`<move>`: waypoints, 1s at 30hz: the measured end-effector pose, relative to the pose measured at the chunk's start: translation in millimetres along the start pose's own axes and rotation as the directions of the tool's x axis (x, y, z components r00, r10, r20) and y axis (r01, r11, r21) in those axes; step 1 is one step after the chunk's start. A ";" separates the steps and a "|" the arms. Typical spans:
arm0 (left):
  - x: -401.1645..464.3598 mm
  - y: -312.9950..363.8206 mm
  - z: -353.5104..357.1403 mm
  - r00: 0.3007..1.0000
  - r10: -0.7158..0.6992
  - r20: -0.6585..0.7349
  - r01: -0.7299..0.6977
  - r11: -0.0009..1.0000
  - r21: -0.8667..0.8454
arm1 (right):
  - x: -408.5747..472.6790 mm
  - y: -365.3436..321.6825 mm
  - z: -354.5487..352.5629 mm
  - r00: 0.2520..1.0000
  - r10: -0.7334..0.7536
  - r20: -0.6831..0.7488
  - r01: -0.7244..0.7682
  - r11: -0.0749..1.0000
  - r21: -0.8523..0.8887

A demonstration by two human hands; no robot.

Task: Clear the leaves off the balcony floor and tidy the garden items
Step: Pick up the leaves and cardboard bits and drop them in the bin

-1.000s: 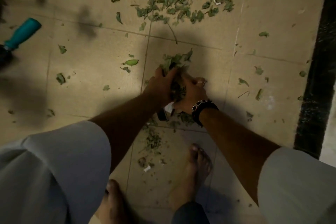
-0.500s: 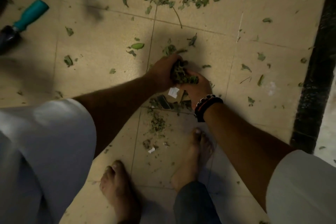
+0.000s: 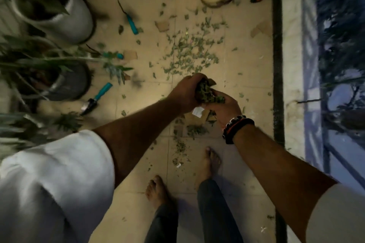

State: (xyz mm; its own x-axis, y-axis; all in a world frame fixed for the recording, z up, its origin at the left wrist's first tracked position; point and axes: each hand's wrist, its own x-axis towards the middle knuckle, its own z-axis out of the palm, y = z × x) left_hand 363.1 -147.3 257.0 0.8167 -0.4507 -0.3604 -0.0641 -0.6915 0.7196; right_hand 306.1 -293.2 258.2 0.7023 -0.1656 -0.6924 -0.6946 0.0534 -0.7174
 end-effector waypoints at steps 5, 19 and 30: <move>-55.4 130.8 -93.2 0.998 0.067 -0.010 -0.067 0.998 -0.002 | -112.7 -105.8 -18.7 0.997 -0.052 -0.051 0.054 0.997 0.048; -233.9 354.8 -251.5 0.918 0.225 -0.325 -0.180 0.970 0.164 | -353.7 -298.9 -43.1 0.989 -0.140 -0.057 0.146 0.981 0.131; -331.7 386.3 -260.6 0.843 0.038 -0.536 -0.002 0.998 0.066 | -413.1 -322.5 -26.6 0.966 -0.187 0.180 0.202 0.977 -0.072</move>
State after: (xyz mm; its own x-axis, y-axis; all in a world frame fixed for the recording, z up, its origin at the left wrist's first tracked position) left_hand 216.9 -117.7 809.2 0.9938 -0.1033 0.0415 -0.1038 -0.7263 0.6795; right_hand 235.8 -268.2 777.6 0.8359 0.0069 -0.5488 -0.5478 -0.0517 -0.8350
